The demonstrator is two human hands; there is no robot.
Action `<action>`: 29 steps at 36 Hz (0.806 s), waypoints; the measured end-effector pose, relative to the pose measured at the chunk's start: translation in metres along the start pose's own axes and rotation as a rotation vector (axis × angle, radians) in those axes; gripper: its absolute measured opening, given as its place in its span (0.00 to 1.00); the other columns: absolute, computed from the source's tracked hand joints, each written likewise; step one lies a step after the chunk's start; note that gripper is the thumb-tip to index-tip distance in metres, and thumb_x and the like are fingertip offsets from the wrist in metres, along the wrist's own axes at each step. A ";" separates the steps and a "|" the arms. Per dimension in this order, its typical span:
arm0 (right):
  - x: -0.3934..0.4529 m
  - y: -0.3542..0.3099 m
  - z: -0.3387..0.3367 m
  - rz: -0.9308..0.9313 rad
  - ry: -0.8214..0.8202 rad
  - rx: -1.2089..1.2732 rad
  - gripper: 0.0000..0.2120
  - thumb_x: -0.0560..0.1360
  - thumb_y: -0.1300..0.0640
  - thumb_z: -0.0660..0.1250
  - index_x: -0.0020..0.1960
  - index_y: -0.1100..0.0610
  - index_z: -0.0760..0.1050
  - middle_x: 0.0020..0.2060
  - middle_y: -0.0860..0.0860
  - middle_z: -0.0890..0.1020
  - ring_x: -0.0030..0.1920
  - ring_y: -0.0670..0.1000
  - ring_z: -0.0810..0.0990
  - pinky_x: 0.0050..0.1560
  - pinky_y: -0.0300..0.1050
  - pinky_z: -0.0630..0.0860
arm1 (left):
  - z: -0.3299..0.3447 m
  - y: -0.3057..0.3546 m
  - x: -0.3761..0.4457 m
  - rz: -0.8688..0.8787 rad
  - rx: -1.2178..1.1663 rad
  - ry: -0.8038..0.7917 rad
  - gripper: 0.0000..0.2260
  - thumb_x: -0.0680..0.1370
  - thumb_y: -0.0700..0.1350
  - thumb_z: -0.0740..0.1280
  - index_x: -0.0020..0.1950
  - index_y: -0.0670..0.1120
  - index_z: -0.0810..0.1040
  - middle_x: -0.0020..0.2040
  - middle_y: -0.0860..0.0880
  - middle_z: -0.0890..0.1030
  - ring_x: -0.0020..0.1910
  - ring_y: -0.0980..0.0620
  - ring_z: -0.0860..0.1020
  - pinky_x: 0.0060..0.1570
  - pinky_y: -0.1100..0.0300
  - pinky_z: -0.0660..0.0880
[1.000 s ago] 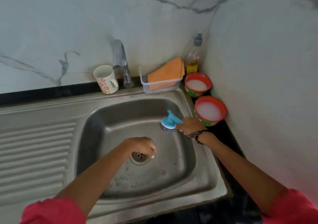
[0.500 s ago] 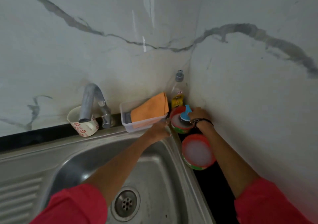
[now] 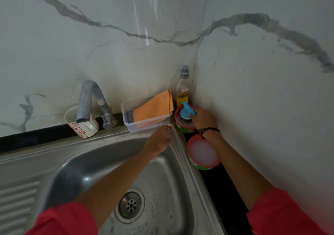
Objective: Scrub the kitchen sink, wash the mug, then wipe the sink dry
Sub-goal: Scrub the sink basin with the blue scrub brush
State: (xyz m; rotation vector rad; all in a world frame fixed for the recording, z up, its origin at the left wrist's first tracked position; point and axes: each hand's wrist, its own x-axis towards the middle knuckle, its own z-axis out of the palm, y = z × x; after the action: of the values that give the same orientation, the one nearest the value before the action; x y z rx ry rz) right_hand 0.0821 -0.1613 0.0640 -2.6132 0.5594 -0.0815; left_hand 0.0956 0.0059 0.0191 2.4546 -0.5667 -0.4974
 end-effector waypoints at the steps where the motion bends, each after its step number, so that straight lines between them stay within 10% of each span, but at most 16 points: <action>1: -0.006 0.002 0.001 -0.037 0.056 -0.010 0.18 0.79 0.53 0.59 0.65 0.61 0.71 0.56 0.62 0.79 0.56 0.61 0.77 0.51 0.49 0.73 | 0.000 -0.007 -0.004 0.016 0.017 0.013 0.21 0.77 0.36 0.59 0.70 0.42 0.67 0.70 0.44 0.68 0.70 0.47 0.66 0.68 0.55 0.64; 8: -0.058 -0.005 -0.006 -0.424 0.356 0.106 0.21 0.78 0.47 0.57 0.60 0.61 0.75 0.46 0.58 0.82 0.44 0.59 0.81 0.38 0.43 0.73 | -0.010 -0.054 -0.054 -0.010 0.062 0.140 0.20 0.79 0.39 0.60 0.70 0.50 0.68 0.70 0.49 0.70 0.68 0.51 0.69 0.66 0.56 0.67; 15: -0.123 -0.044 0.016 -0.495 0.280 0.251 0.20 0.76 0.43 0.58 0.54 0.58 0.76 0.34 0.54 0.81 0.32 0.55 0.79 0.32 0.38 0.67 | -0.025 -0.130 -0.131 -0.090 0.224 0.218 0.21 0.79 0.38 0.59 0.71 0.50 0.67 0.73 0.51 0.66 0.73 0.56 0.60 0.71 0.59 0.60; 23: -0.179 -0.105 0.120 -0.235 -0.426 0.614 0.12 0.77 0.56 0.63 0.35 0.52 0.69 0.28 0.50 0.73 0.22 0.41 0.69 0.24 0.33 0.64 | -0.059 -0.234 -0.235 -0.226 0.567 0.369 0.25 0.58 0.33 0.74 0.55 0.38 0.80 0.54 0.39 0.81 0.52 0.39 0.81 0.54 0.48 0.75; 29: -0.202 -0.157 0.191 0.208 -0.700 0.863 0.10 0.78 0.58 0.58 0.41 0.61 0.72 0.25 0.54 0.67 0.12 0.42 0.61 0.15 0.28 0.56 | -0.053 -0.278 -0.286 -0.443 0.449 0.356 0.25 0.75 0.48 0.50 0.62 0.38 0.76 0.61 0.39 0.78 0.59 0.38 0.78 0.55 0.42 0.74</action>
State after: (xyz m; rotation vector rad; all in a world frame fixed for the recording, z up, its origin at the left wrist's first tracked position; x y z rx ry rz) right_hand -0.0157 0.1288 -0.0273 -1.5823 0.4001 0.5217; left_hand -0.0425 0.3786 -0.0427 3.0203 0.0276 -0.0874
